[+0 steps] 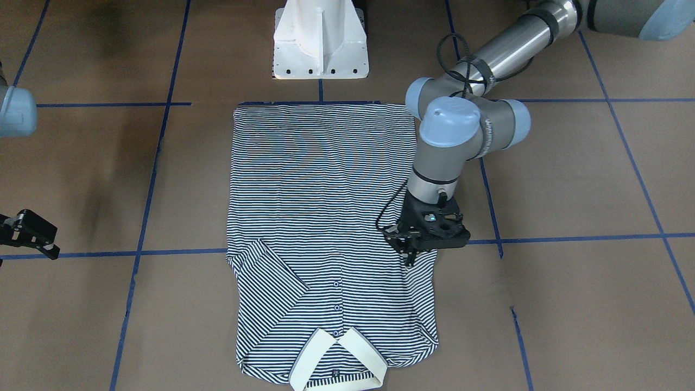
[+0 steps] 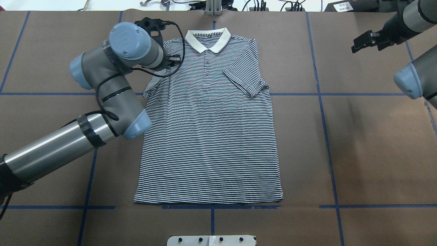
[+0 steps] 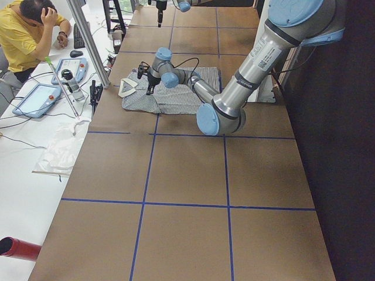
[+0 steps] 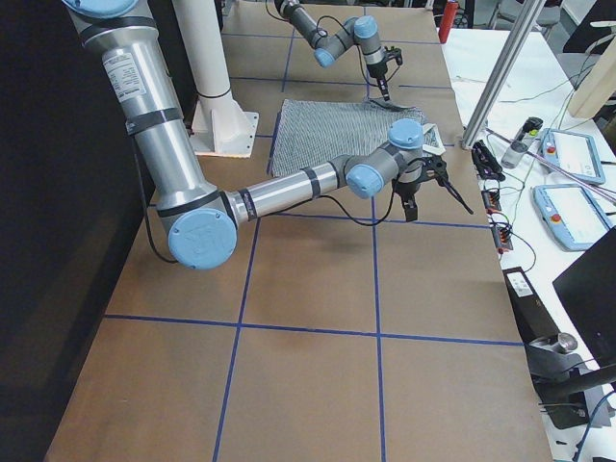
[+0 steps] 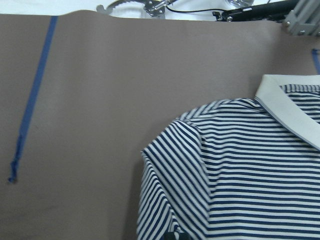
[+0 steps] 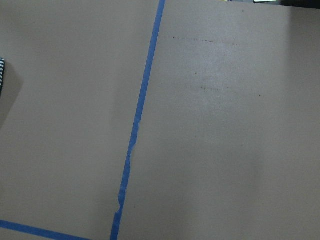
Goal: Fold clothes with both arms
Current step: 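Lower the left gripper onto the sleeve nearest it and fold it inward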
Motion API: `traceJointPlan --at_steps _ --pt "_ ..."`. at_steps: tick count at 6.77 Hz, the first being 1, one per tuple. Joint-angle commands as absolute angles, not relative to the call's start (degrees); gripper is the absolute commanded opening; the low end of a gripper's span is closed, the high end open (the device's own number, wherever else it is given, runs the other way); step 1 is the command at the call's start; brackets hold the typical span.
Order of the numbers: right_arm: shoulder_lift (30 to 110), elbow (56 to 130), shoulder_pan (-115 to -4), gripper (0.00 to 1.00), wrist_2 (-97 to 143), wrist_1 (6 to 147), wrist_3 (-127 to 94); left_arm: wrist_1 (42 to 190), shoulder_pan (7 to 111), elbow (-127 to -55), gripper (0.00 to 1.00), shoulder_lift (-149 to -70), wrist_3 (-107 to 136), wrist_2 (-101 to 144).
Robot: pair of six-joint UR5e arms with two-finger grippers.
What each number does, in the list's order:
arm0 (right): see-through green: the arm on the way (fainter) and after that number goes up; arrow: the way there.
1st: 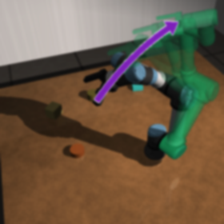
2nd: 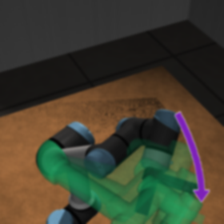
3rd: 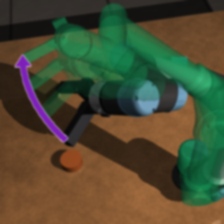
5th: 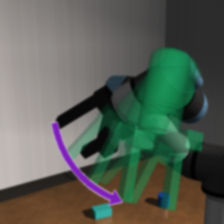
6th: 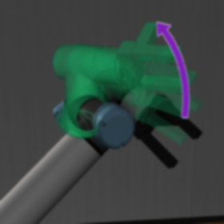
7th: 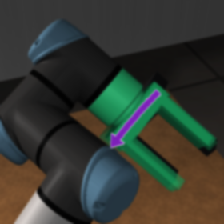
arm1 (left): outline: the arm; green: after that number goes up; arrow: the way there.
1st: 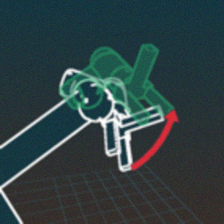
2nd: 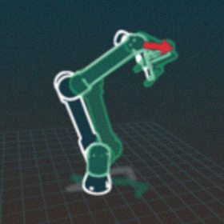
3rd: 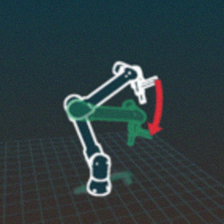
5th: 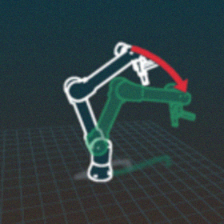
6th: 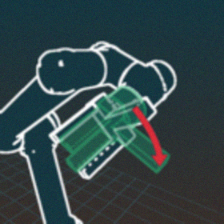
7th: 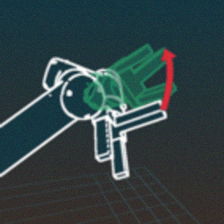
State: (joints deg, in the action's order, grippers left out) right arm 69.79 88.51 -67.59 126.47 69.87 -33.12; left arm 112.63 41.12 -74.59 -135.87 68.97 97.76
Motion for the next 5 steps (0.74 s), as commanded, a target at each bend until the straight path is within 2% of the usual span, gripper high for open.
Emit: traceJointPlan --at_steps 1,2,3,5 --pt "69.52 88.42 -67.5 1.0 126.39 69.87 -33.13 111.53 39.55 -65.6 0.0 -143.07 71.28 95.37" --pt "69.35 88.5 -67.41 1.0 126.39 69.96 -33.66 111.45 39.64 -65.22 0.14 -142.82 69.19 95.19" --pt "69.08 88.51 -67.24 1.0 126.47 69.87 -34.36 111.36 39.81 -65.56 0.99 -142.21 59.08 95.36" --pt "68.47 92.25 -65.23 1.0 125.87 70.05 -43.44 110.4 39.99 -70.45 1.0 -141.42 55.83 96.06"
